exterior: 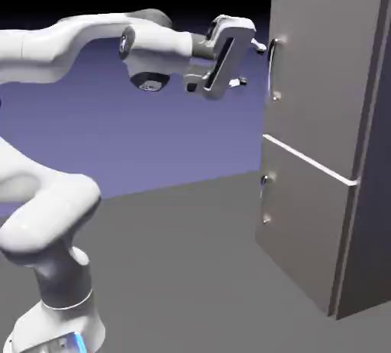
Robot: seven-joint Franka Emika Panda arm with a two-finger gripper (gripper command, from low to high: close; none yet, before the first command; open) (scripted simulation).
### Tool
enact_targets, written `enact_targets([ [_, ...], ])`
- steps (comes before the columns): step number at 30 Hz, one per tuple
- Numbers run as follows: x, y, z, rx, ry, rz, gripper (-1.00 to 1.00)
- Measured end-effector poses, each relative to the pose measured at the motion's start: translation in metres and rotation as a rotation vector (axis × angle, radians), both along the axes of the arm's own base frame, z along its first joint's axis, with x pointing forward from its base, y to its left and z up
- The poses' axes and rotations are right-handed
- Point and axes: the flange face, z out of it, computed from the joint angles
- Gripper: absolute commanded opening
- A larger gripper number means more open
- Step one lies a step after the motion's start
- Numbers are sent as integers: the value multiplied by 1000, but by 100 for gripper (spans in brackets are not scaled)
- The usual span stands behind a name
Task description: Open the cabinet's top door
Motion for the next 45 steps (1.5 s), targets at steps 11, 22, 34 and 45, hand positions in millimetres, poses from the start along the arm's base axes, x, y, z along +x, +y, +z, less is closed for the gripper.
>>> enact_targets([
  [11,29,48,-28,572,-161,-50,0],
  [22,93,67,-56,857,-218,-56,0],
  [34,29,22,-56,880,-103,191,-100],
  [45,-38,-51,-56,893,32,475,-100],
])
